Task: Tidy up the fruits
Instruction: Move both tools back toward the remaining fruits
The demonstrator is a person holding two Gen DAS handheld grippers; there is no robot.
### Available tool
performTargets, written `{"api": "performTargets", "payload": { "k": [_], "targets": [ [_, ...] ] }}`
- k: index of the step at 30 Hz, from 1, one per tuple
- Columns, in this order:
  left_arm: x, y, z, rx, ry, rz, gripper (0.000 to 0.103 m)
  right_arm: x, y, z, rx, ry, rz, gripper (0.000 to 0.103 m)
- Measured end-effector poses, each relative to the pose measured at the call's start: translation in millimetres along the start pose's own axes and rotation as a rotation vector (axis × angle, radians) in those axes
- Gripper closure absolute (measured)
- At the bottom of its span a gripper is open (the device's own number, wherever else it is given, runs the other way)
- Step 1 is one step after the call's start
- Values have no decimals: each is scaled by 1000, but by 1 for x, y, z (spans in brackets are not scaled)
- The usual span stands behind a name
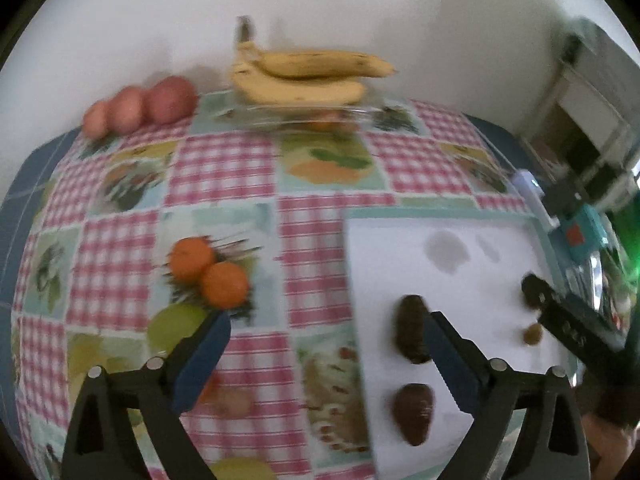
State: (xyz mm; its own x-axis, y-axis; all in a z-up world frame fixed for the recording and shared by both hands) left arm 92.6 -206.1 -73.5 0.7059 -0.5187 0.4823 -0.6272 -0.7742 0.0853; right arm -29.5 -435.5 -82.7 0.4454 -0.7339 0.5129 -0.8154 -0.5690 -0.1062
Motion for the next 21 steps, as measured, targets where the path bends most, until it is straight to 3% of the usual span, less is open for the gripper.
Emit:
{"api": "performTargets", "payload": {
  "k": [6, 15, 21],
  "targets": [
    [-7, -58, -9, 75, 8, -124, 0, -14, -24, -5, 21, -6, -77, 17],
    [-31, -142, -37, 204, 47, -293, 0, -39, -72, -23, 140, -14, -164, 17],
    [-51, -176, -62, 216, 84, -389, 0, -47, -96, -41, 157, 28, -202, 17]
  ]
}}
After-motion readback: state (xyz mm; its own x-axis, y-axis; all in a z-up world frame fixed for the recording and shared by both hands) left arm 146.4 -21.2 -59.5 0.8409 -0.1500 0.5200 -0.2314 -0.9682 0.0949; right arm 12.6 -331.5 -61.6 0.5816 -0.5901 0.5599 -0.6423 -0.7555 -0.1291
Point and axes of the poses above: each gripper's, at about its wrist camera, not at the fingertips, and z roughly the way its jaws point, y to its right, x to its top, the point moved 8 cm from there along z, roughly the way its jaws point, and after that the axes turned 9 degrees about z, right-handed, at the moved point
